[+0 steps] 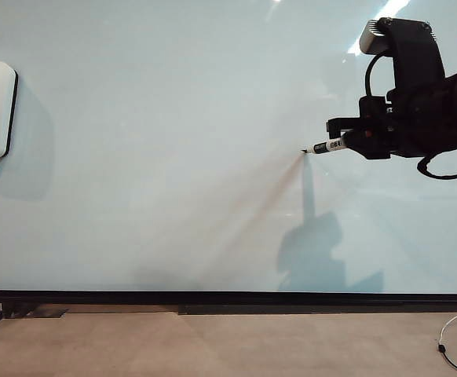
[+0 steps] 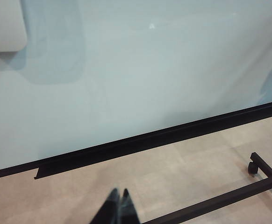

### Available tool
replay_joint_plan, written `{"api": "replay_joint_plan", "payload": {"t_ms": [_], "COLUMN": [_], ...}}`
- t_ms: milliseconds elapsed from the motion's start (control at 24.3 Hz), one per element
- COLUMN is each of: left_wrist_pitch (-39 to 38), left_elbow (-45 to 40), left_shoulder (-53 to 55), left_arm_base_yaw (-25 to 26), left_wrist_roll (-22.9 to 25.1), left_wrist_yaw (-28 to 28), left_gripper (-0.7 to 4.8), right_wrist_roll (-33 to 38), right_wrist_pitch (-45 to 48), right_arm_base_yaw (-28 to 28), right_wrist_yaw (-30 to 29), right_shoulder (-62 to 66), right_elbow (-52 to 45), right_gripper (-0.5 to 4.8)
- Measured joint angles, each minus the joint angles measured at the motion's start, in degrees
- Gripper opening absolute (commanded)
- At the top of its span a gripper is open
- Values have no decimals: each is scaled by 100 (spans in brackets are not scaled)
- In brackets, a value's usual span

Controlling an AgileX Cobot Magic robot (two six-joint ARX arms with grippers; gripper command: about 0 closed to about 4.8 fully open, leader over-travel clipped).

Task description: Pick up the pen on the shelf to the right of the whiteboard and draw a straight line.

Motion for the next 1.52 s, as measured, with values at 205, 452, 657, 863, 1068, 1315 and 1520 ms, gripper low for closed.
{"api": "replay_joint_plan", "payload": {"t_ms": [205, 452, 657, 863, 1068, 1315, 1520], "left_wrist_pitch": [2, 0, 2, 2, 0, 2, 2], "left_elbow": [0, 0, 0, 0, 0, 0, 0], "left_shoulder": [0, 0, 0, 0, 0, 0, 0], "left_arm_base_yaw": [0, 0, 0, 0, 0, 0, 0], "left_wrist_roll": [2, 26, 37, 37, 37, 37, 37], "left_wrist_yaw": [-2, 0, 0, 0, 0, 2, 2], "left_gripper": [-5, -5, -5, -5, -5, -5, -5], "right_wrist_roll": [-2, -2, -2, -83, -114, -114, -114], "right_wrist_pitch": [-2, 20, 76, 118, 111, 74, 39], "right_arm_base_yaw": [-37, -138, -144, -177, -420, -590, -706], "right_wrist_yaw": [-26, -37, -13, 157, 136, 11, 28], "right_shoulder": [0, 0, 0, -105, -295, -382, -420], "right_elbow": [-2, -74, -114, -249, -332, -363, -426], "right_gripper": [-4, -4, -4, -4, -4, -4, -4]}}
